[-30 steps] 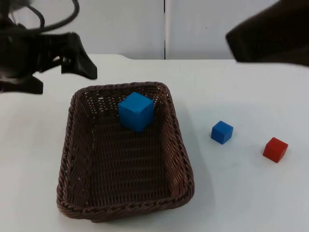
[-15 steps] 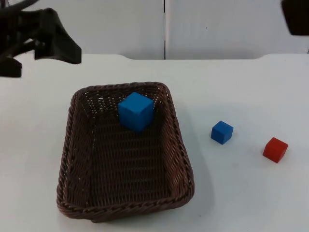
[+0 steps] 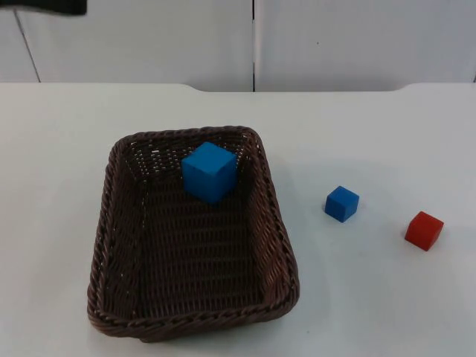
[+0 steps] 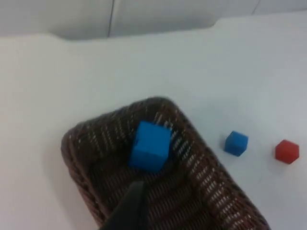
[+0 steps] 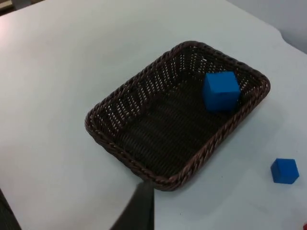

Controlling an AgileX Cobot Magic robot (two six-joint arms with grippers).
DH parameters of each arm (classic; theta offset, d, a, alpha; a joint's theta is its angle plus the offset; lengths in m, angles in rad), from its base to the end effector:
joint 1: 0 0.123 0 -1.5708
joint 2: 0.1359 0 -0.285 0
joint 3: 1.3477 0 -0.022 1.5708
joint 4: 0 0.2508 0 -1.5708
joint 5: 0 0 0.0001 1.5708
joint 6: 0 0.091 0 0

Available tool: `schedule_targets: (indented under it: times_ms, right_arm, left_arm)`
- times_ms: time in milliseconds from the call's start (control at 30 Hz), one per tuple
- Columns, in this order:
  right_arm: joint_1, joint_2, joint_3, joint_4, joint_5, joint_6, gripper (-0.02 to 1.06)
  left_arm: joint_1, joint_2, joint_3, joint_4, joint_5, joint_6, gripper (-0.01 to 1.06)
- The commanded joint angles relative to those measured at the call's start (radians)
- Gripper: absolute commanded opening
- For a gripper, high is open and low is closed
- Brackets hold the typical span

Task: Pick up the basket with the left hand and place the largest block into the basket with the right hand.

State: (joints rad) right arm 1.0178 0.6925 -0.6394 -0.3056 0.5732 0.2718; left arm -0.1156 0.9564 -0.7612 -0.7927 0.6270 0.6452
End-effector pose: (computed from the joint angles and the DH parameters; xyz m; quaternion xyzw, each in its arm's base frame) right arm 0.0837 0.1072 0.3190 -0.3790 0.7749 0.1852 0.4707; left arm 0.1840 -0.0597 0.3256 0.1331 0.8548 -0.2243 0.4487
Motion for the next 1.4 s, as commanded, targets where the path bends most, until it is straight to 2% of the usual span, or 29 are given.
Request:
schedule_targets:
  times_ms: [0, 367, 567, 800, 933, 1000, 1267, 1367]
  right_arm:
    - [0.007, -0.035, 0.020, -0.005, -0.017, 0.004, 0.88]
    - [0.007, -0.120, 0.043, -0.005, 0.009, 0.003, 0.88]
    - [0.007, -0.132, 0.043, -0.010, 0.075, -0.003, 0.88]
    - [0.007, -0.139, 0.044, -0.031, 0.089, -0.003, 0.88]
    - [0.007, -0.139, 0.044, -0.033, 0.089, -0.015, 0.88]
    - [0.007, -0.139, 0.044, -0.033, 0.089, -0.019, 0.88]
    - [0.007, -0.139, 0.044, -0.033, 0.085, -0.033, 0.88]
    - [0.007, -0.139, 0.044, -0.033, 0.085, -0.037, 0.88]
  left_arm:
    - [0.000, -0.061, 0.004, 0.028, 0.028, -0.023, 1.05]
    - [0.000, -0.288, 0.004, 0.183, 0.070, -0.144, 1.05]
    - [0.000, -0.399, 0.014, 0.240, 0.112, -0.186, 1.05]
    - [0.000, -0.547, 0.106, 0.374, 0.126, -0.297, 1.05]
    - [0.000, -0.681, 0.158, 0.545, 0.175, -0.482, 1.05]
    - [0.000, -0.695, 0.158, 0.565, 0.182, -0.497, 1.05]
    - [0.000, -0.857, 0.158, 0.729, 0.333, -0.607, 1.05]
    - [0.000, -0.884, 0.158, 0.774, 0.350, -0.663, 1.05]
